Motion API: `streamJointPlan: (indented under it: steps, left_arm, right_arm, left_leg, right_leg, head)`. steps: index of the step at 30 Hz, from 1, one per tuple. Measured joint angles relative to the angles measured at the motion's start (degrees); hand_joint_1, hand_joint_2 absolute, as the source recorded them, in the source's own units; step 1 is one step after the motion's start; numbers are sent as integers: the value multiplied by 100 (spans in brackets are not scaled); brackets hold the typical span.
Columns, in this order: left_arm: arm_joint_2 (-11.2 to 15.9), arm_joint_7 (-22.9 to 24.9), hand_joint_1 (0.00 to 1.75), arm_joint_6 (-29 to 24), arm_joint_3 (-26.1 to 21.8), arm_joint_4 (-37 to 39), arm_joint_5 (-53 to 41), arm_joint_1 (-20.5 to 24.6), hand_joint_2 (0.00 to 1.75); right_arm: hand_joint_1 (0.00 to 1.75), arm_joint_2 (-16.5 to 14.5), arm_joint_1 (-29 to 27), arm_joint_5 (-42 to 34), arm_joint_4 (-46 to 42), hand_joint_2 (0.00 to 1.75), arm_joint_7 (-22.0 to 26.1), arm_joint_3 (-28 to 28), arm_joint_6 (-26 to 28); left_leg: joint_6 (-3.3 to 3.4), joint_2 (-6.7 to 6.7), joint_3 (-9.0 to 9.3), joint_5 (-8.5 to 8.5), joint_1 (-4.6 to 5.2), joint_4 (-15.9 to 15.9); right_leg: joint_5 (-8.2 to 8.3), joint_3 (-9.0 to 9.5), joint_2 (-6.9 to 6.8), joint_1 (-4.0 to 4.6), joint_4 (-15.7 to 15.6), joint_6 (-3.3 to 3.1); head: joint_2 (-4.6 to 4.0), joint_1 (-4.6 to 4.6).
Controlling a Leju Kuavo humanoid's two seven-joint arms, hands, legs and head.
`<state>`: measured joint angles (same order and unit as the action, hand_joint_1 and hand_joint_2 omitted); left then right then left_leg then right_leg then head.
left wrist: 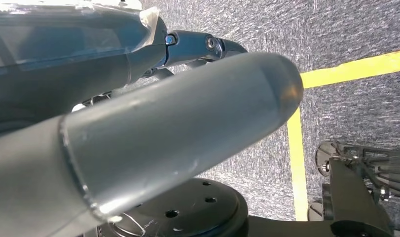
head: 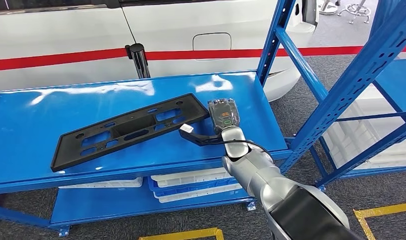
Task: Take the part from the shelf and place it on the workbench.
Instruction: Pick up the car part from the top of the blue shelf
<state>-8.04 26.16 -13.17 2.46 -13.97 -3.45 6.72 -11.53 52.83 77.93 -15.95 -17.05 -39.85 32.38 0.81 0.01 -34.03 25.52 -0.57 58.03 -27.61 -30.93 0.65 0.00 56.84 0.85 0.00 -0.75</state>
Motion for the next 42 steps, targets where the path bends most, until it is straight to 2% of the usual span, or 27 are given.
streamJointPlan:
  steps: [8, 9, 12, 13, 19, 30, 42]
  left_arm:
    - [38, 0, 0, -21, -8, 0, -7, 9, 0]
    - [43, 0, 0, -22, -11, 0, -11, 9, 0]
    - [55, 0, 0, -26, -31, 0, -17, 9, 0]
    - [57, 0, 0, -29, -38, 0, -17, 8, 0]
    - [63, 0, 0, -29, -68, 8, 5, -6, 0]
    - [63, 0, 0, -21, -73, 25, -17, -99, 0]
    - [63, 0, 0, 43, 8, 39, -197, -176, 0]
  right_arm:
    - [174, -8, 0, 13, 8, 175, 150, 160, 220]
    - [155, -13, 0, 16, 8, 175, 180, 188, 266]
    - [24, -34, 0, 18, 8, 175, 287, 286, 370]
    - [0, -43, 0, 13, 8, 175, 333, 319, 389]
    - [0, -88, -55, 21, -34, 175, 408, 413, 209]
    - [0, -113, -164, 55, -16, 175, 454, 454, 281]
    - [0, -328, -319, -122, -20, 175, 881, 586, 410]
  left_leg:
    - [0, 0, -1, 0, 1, 0]
    - [0, 0, -1, 0, 1, 0]
    - [0, -1, -2, 0, 1, 0]
    - [0, -1, -2, 0, 0, 0]
    - [0, -1, -2, 0, 0, 0]
    - [0, 2, 0, 1, 1, 0]
    - [-1, 9, 28, 1, -1, -2]
  right_leg:
    - [0, 0, 0, 0, 0, 0]
    - [0, 0, 0, 0, 0, 0]
    - [0, 0, 0, 0, 0, 0]
    - [0, 0, 0, 0, 0, 0]
    - [0, -1, 0, 0, 0, 0]
    - [-2, 0, 0, 0, 0, -1]
    - [-2, 23, 3, 1, -1, -2]
  head:
    - [0, 1]
    - [0, 0]
    - [0, -1]
    - [0, -1]
    - [0, -1]
    - [0, -1]
    - [0, -1]
